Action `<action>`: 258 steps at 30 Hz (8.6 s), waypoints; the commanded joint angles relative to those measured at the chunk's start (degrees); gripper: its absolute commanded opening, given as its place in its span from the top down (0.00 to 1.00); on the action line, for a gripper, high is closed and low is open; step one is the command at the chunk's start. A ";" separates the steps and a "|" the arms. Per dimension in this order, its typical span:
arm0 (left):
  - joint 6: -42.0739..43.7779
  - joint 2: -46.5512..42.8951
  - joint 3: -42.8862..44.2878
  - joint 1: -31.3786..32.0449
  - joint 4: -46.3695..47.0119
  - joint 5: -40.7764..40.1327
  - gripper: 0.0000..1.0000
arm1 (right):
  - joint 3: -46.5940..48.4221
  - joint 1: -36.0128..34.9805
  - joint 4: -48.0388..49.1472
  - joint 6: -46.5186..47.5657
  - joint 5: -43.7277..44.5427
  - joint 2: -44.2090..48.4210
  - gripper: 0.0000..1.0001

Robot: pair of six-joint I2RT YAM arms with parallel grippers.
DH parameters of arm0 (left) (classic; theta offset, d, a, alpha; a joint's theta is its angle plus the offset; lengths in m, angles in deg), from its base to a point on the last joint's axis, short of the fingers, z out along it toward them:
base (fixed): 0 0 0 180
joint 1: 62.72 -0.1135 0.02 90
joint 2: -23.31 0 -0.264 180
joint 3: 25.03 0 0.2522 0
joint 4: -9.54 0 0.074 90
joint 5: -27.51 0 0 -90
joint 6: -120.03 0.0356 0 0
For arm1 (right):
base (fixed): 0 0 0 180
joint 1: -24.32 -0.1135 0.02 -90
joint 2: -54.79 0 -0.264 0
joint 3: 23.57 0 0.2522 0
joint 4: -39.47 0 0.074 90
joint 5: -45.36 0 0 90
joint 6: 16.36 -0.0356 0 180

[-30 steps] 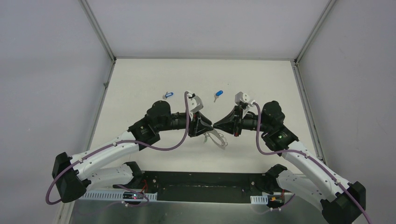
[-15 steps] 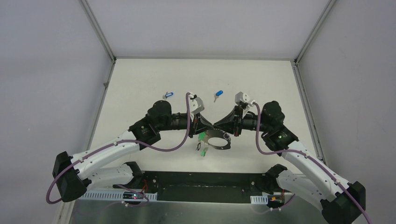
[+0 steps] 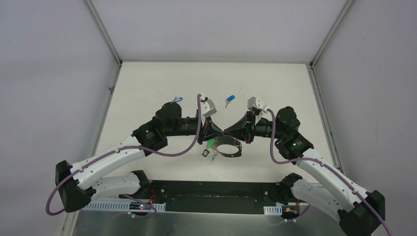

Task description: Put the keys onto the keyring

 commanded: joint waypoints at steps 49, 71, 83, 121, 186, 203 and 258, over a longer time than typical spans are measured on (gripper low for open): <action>-23.24 12.46 27.02 0.30 -39.23 -16.21 1.00 | 15.01 -11.75 -27.09 13.49 14.34 -5.91 0.46; -27.68 12.69 28.51 0.31 -41.06 -15.72 1.00 | 14.38 -18.31 -30.50 17.35 31.85 -6.11 1.00; -29.95 15.89 32.85 0.28 -49.26 -16.95 1.00 | 15.69 -20.08 -33.50 19.29 39.96 -5.91 1.00; -23.36 33.14 54.15 0.32 -72.37 -16.09 1.00 | 12.80 -23.17 -28.47 25.56 39.21 -2.15 1.00; -24.07 25.43 49.14 1.87 -67.07 -18.95 0.53 | 8.67 -23.81 -24.17 22.43 41.19 -0.61 1.00; -58.29 -1.80 3.23 -0.47 -11.18 -16.07 0.44 | 4.76 -23.80 -14.29 6.93 44.44 0.36 1.00; -33.89 15.18 31.05 -8.65 -47.18 0.00 0.41 | 0.78 -23.80 -16.77 30.08 34.91 5.79 1.00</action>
